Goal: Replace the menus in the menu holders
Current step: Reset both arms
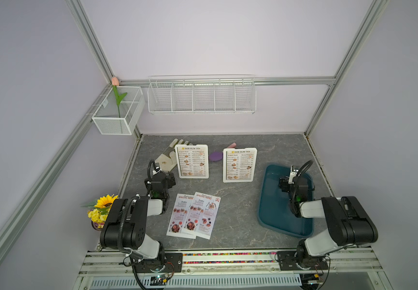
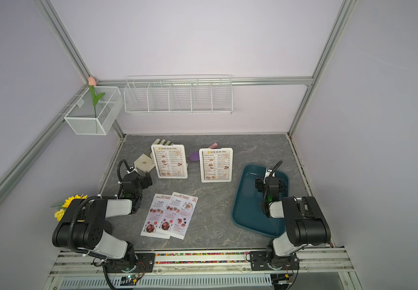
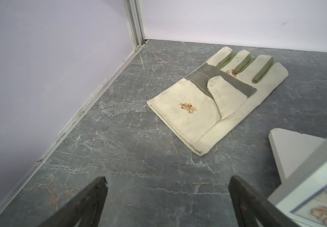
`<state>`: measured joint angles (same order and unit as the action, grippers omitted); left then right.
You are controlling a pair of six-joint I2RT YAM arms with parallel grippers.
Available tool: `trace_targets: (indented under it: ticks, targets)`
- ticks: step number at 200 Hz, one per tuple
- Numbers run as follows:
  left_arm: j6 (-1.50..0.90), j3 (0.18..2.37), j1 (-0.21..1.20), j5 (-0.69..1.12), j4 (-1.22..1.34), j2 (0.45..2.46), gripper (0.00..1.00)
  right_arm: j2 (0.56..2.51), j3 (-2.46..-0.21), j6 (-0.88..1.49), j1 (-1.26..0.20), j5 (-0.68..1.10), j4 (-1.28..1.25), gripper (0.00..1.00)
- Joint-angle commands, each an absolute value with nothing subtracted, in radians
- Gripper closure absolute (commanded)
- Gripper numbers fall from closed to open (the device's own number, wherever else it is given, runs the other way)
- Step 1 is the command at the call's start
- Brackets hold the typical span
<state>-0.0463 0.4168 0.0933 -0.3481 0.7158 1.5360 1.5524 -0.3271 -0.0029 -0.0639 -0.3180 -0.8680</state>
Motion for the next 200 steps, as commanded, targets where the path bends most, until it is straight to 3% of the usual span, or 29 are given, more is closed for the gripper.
trace_targets:
  ticks: [1,122,140,157,175,200]
  targets:
    - [-0.041,0.425,0.085,-0.334,0.793,1.521,0.01,1.553,-0.344,-0.026,-0.06,-0.317,-0.985,0.11]
    - [-0.047,0.427,0.085,-0.336,0.783,1.517,0.01,1.546,-0.35,-0.02,-0.053,-0.305,-0.962,0.11]
    - [-0.108,0.369,0.071,-0.429,0.857,1.489,0.01,1.546,-0.35,-0.02,-0.052,-0.305,-0.961,0.11]
    - [0.067,0.385,0.083,-0.122,0.842,1.511,0.01,1.546,-0.35,-0.021,-0.053,-0.305,-0.963,0.11]
    - [-0.088,0.415,0.065,-0.367,0.791,1.507,0.02,1.546,-0.351,-0.02,-0.053,-0.303,-0.961,0.11]
    - [-0.002,0.433,0.068,-0.19,0.762,1.511,0.02,1.546,-0.351,-0.02,-0.053,-0.303,-0.962,0.11]
